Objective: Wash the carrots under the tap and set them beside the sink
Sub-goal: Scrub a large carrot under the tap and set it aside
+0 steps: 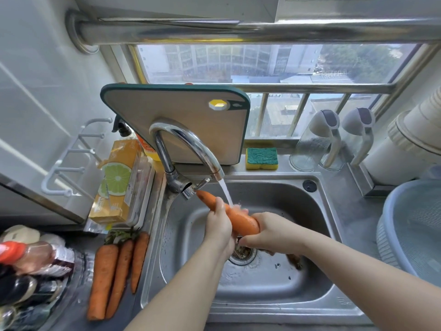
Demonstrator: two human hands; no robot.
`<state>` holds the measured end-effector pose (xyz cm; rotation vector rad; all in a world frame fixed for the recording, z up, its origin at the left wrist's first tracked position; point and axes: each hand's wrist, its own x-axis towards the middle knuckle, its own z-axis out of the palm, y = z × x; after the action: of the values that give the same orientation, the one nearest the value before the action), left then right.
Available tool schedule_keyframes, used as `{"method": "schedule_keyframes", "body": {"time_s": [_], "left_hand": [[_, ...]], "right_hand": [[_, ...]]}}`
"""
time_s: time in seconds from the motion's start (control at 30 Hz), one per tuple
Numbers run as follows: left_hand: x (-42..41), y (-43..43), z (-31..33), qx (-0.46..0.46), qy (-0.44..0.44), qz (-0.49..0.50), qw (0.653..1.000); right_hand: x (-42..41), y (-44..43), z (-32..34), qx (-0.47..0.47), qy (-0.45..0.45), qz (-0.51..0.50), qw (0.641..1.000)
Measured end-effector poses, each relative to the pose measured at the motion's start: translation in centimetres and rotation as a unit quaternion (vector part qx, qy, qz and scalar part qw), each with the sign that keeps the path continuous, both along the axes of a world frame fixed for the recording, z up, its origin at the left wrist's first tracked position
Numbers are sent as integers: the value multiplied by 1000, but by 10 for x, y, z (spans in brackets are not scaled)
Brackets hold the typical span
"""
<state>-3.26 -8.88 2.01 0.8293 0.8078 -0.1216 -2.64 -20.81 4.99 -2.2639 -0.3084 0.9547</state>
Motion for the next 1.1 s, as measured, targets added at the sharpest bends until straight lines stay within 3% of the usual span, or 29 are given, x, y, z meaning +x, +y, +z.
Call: {"method": "schedule_keyframes", "body": {"time_s": [0.07, 0.23, 0.37, 0.5, 0.6, 0.7, 0.83, 0.93, 1.03, 1.1], "left_hand": [[-4, 2, 3, -39, -33, -52, 997], [-13, 5, -4, -16, -105, -146, 983], [-10, -1, -9, 60, -50, -78, 994], [5, 4, -25, 149, 64, 27, 986], [15, 22, -31, 152, 81, 107, 979], [21, 24, -23, 125, 88, 125, 980], [30, 11, -12, 30, 92, 152, 984], [34, 6, -4, -35, 83, 178, 980], [29, -1, 2, -96, 62, 175, 978], [21, -7, 2, -172, 27, 157, 972]], "right_hand": [[3, -10, 2, 31, 51, -23, 998], [7, -21, 0, 65, 157, -67, 983], [0, -9, 1, -57, 1, -8, 998], [-9, -4, 14, -180, -198, 98, 959], [-13, -7, 25, -213, -266, 157, 927], [-17, -11, 36, -214, -282, 163, 921], [-5, -24, 47, -155, -159, 101, 970], [8, -39, 37, -32, 73, -7, 997], [9, -48, 24, 114, 346, -127, 923], [8, -47, 18, 143, 417, -153, 885]]}}
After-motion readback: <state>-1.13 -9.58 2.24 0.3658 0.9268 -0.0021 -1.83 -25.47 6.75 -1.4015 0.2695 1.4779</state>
